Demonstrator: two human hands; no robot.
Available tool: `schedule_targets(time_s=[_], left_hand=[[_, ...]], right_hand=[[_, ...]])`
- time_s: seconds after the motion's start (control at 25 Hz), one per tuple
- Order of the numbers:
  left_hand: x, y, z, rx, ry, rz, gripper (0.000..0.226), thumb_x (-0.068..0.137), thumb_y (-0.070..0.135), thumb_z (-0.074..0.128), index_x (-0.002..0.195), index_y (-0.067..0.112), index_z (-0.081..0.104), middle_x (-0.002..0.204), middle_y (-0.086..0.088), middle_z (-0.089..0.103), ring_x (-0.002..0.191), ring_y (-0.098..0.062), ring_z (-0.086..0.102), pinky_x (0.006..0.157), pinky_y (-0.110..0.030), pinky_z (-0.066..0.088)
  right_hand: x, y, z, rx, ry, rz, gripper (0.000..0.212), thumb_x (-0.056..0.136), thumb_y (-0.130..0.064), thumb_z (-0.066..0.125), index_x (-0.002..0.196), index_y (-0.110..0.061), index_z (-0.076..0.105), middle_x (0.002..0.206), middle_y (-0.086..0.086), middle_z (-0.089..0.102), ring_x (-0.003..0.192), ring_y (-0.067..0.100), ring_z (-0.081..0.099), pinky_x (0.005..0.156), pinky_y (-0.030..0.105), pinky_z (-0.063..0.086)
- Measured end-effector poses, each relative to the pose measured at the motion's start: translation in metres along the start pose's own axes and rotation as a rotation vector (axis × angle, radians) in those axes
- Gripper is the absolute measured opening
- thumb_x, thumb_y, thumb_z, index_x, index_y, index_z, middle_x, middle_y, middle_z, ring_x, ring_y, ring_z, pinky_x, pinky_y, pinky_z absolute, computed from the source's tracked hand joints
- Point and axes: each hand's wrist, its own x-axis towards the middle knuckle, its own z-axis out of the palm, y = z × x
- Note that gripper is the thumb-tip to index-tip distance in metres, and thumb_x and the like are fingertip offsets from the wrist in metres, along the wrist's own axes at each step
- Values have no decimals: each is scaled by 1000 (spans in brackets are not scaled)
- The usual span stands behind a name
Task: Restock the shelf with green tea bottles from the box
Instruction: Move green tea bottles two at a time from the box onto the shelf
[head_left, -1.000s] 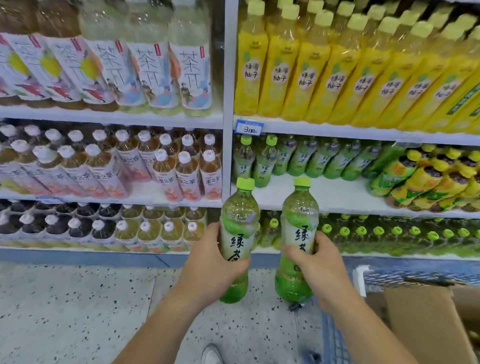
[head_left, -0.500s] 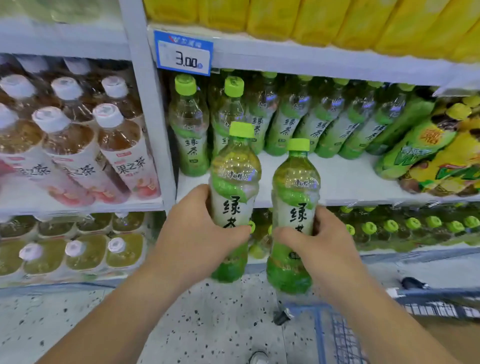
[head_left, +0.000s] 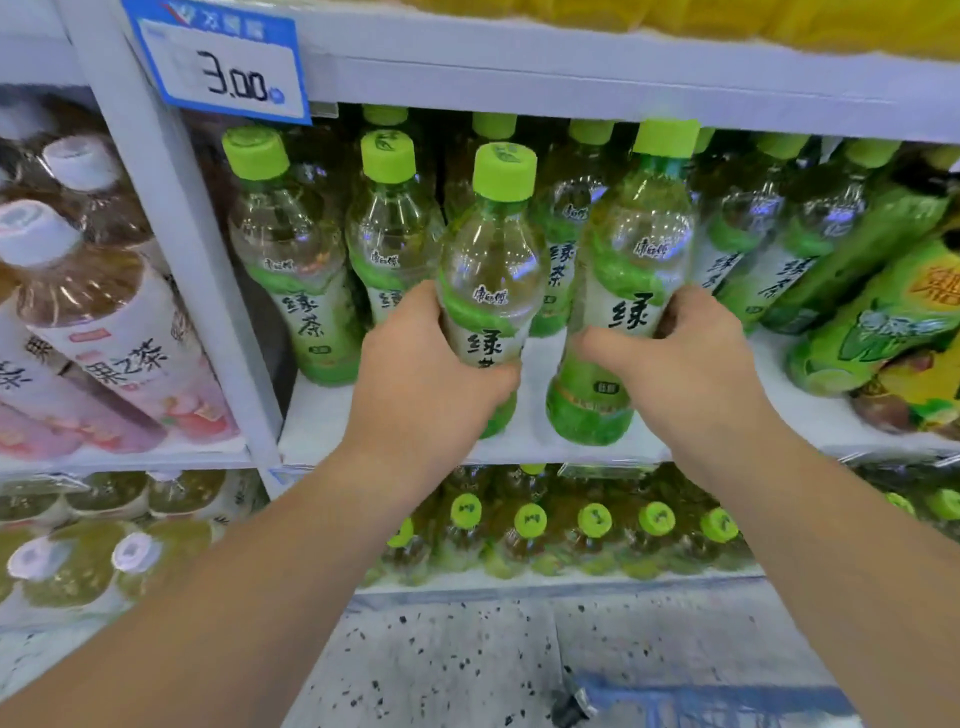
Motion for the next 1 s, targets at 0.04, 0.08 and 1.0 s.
schedule_targets(time_s=[0.04,0.08,1.0], left_hand=[[1,-2,6,0,37,26,38,70,28,88,95,29,60,79,16,67,76,10,61,56,-5,42],[1,-4,11,-10,67,47,38,71,28,88,94,30,58,78,18,65,77,11,61,56,-6,42],[-22,-69,40,-11,158,-247,54,73,46,88,117,18,73,89,18,70,82,5,66,75,-13,55]], right_hand=[[5,5,1,7,-2,-24,29,69,-26,85,89,-28,64,81,-16,72,68,4,69,56,27,58],[8,9,2,22,-10,-50,30,70,-24,86,92,-28,66,82,-15,74,70,3,70,57,24,59],[4,91,23,-120,-97,-178,46,79,-41,83,115,-43,55,107,-28,62,93,-17,57,68,0,41]])
